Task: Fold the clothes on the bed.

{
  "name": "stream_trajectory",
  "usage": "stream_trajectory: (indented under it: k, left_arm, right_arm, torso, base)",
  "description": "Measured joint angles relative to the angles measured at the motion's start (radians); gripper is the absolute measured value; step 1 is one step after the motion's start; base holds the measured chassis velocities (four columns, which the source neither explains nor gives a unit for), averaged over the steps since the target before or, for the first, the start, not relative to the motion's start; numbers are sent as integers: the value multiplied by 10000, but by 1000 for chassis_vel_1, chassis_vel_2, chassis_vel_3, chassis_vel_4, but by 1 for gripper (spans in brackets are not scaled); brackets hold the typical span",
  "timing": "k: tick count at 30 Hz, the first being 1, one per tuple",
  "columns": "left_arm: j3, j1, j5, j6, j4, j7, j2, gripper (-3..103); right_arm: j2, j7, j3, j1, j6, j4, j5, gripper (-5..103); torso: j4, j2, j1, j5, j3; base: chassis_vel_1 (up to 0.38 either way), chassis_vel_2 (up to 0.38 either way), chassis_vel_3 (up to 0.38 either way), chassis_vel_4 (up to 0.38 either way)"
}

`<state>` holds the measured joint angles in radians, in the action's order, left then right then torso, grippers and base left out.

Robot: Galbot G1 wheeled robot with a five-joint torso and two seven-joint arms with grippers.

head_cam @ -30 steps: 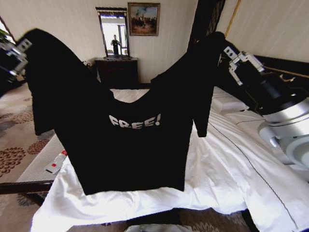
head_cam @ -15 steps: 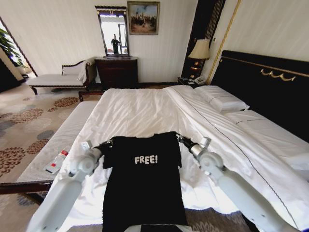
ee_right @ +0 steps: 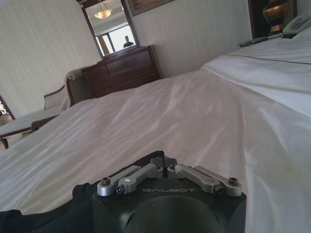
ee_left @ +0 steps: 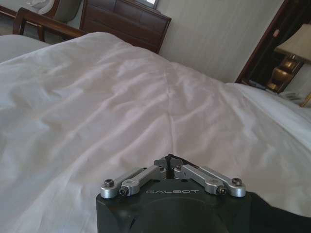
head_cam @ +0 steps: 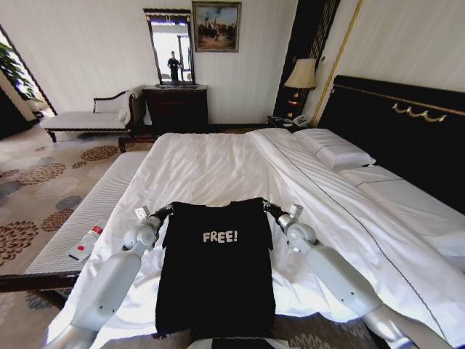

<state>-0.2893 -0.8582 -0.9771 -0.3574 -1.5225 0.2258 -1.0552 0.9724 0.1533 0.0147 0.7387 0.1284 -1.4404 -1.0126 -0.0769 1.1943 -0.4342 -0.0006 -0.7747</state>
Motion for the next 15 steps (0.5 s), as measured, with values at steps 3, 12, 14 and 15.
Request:
stream_trajectory:
  k: [3, 12, 14, 15]
  left_arm:
    - [153, 82, 384, 29, 503, -97, -143, 2]
    - [460, 644, 974, 186, 2148, -169, -869, 2]
    - [508, 770, 993, 174, 2404, -91, -999, 2]
    - [516, 779, 995, 164, 2431, -70, -1016, 2]
  right_arm:
    - [144, 135, -137, -52, -2, 415, 144, 0]
    - [839, 191, -315, -132, -150, 1445, 514, 0]
    - [1045, 242, -321, -260, -202, 1777, 651, 0]
    - [1084, 275, -322, -278, -203, 1843, 667, 0]
  torso:
    - [0, 0, 0, -2, 0]
    - [-3, 0, -1, -1, -1]
    - [-1, 1, 0, -1, -1]
    - [-1, 0, 0, -1, -1]
  base:
    - [0, 0, 0, 0]
    - [0, 0, 0, 0]
    - [0, 0, 0, 0]
    - [0, 0, 0, 0]
